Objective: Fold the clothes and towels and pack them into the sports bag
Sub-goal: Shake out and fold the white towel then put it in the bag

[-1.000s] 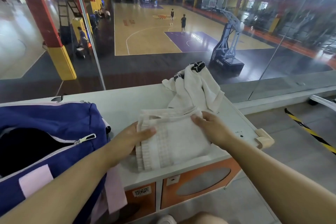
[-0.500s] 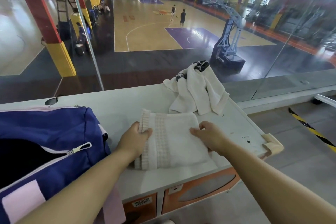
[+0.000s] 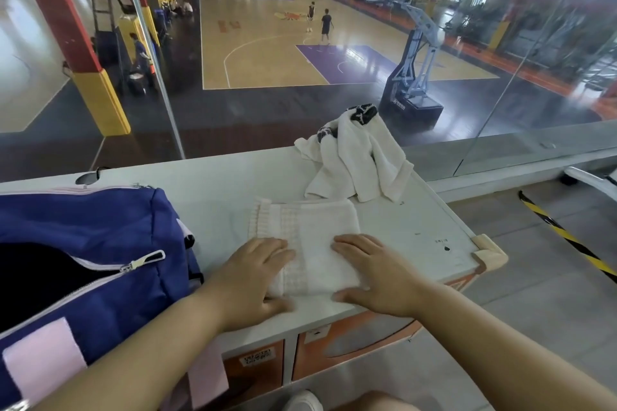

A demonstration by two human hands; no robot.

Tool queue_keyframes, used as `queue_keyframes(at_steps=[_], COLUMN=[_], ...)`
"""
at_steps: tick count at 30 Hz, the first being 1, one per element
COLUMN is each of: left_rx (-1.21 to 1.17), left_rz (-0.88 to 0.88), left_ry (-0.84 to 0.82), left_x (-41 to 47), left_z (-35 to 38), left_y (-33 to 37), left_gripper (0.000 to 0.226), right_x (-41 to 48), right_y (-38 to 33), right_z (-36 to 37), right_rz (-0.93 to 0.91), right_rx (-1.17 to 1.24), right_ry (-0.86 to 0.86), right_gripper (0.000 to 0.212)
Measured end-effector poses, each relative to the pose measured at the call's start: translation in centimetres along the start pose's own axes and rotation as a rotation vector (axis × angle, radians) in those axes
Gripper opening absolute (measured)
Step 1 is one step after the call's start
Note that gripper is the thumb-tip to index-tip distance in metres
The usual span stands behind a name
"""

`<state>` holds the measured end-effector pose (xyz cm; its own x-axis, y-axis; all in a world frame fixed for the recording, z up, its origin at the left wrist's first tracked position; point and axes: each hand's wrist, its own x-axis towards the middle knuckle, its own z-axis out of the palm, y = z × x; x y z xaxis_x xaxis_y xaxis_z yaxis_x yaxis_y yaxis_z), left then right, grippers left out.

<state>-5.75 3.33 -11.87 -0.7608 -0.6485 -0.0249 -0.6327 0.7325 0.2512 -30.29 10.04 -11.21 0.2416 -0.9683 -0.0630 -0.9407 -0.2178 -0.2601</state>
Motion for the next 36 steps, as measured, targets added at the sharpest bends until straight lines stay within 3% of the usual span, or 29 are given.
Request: queue_keyframes(at_steps=[3,6,11,14,20,24,29,32,36], left_rx=[-0.053,-0.116,-0.403,-0.455,-0.406,-0.361,-0.528,-0.688,-0.739], left_rz=[0.002,-0.049,-0.203,-0.284,-0.531,-0.701,-0.715,-0.731,-0.668], left_ry=[0.055,0.093,0.104,0.129,0.044,-0.099,-0.152,-0.166,-0.144], left_x=[-0.1,-0.4,-0.7,0.1,3.3,4.7,5.2,4.5,3.4], left_z=[-0.1,-0.7,-2.4,-2.5,-2.9,-3.1,-4.1,-4.2,-4.1], left_y=[0.2,0.5,0.5,0.6,0.2,0.2,0.9,0.5,0.4], left_gripper=[0.067,0.056,0.045,0.039,0.04,0.08,0.041,0.043,0.044], right_x=[-0.5,-0.8,-1.6,-1.5,0.8,2.0,2.7,2.5,1.6], right_y=[0.2,-0.4,-0.6,-0.7,0.0,0.0,-0.2,-0.2,-0.5], right_z=[0.3,-0.4,-2.6,-2.7,-2.5,-2.6,-3.3,-3.7,-4.1], right_rz=[0.005,0.016,0.208,0.29,0.509,0.602,0.674,0.701,0.575], right_rx=[-0.006,-0.014,0.339,0.519,0.569,0.552,0.688,0.788,0.664], right_ry=[0.041,0.103,0.022,0.031,0.007,0.008,0.005,-0.065,-0.12], right_gripper=[0.075,0.056,0.031,0.023,0.035,0.038,0.049,0.06,0.052])
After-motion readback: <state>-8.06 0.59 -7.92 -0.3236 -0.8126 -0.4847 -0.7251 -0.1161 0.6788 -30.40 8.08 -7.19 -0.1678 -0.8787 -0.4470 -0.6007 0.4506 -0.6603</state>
